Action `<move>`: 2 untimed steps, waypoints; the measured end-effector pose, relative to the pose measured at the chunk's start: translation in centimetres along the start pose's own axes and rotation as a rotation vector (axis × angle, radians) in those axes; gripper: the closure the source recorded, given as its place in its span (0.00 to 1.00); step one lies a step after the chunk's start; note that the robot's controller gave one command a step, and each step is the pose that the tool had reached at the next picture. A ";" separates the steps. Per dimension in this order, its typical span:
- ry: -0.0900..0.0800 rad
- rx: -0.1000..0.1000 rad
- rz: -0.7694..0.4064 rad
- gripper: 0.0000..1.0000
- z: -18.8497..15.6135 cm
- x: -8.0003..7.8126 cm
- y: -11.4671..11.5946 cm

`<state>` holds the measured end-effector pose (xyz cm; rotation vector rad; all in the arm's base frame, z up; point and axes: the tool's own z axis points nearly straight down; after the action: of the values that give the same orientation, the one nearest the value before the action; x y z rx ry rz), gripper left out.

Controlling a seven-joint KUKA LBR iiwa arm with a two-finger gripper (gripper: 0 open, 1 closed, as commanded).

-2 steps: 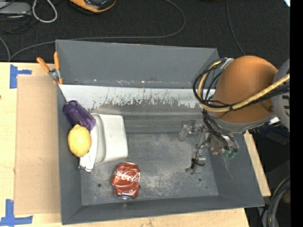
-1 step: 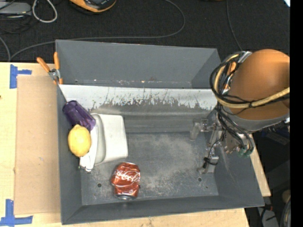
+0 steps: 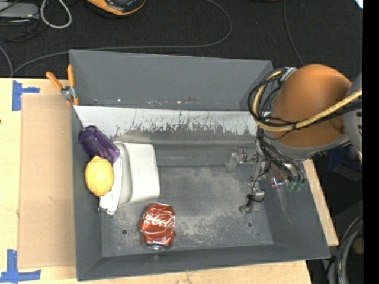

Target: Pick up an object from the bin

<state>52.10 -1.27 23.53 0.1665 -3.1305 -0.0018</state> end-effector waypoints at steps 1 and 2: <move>-0.010 -0.001 0.179 0.00 -2.9 2.0 5.3; 0.004 0.001 0.107 0.00 0.0 1.6 1.9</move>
Offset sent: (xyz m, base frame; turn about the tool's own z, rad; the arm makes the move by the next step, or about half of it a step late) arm -0.0179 0.0168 0.0006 0.1047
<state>50.29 0.50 23.51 -0.0006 -3.1314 0.0006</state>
